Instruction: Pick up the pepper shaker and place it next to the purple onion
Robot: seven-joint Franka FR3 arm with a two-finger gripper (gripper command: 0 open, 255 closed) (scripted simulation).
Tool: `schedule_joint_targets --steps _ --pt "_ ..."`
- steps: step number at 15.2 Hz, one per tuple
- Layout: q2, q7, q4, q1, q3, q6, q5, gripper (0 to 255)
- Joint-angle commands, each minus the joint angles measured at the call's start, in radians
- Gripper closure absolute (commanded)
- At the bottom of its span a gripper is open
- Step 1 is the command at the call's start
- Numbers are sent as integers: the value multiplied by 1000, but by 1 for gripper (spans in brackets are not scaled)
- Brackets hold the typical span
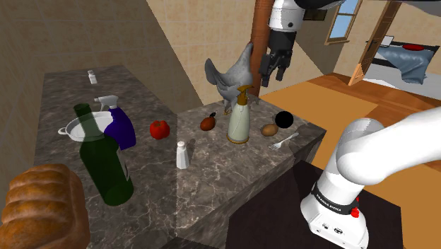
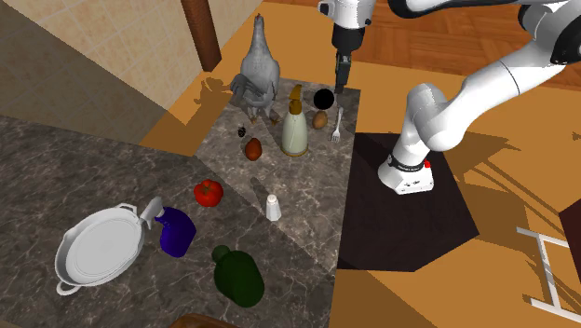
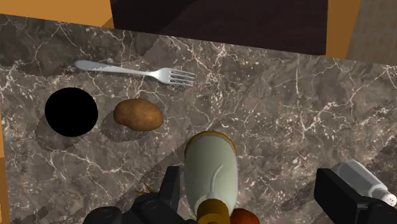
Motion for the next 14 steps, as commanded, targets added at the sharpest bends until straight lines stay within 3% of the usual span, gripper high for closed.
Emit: schedule_joint_targets --steps 1,14 --pt "0 0 0 0 0 0 0 0" --pt "320 258 31 63 223 267 78 0"
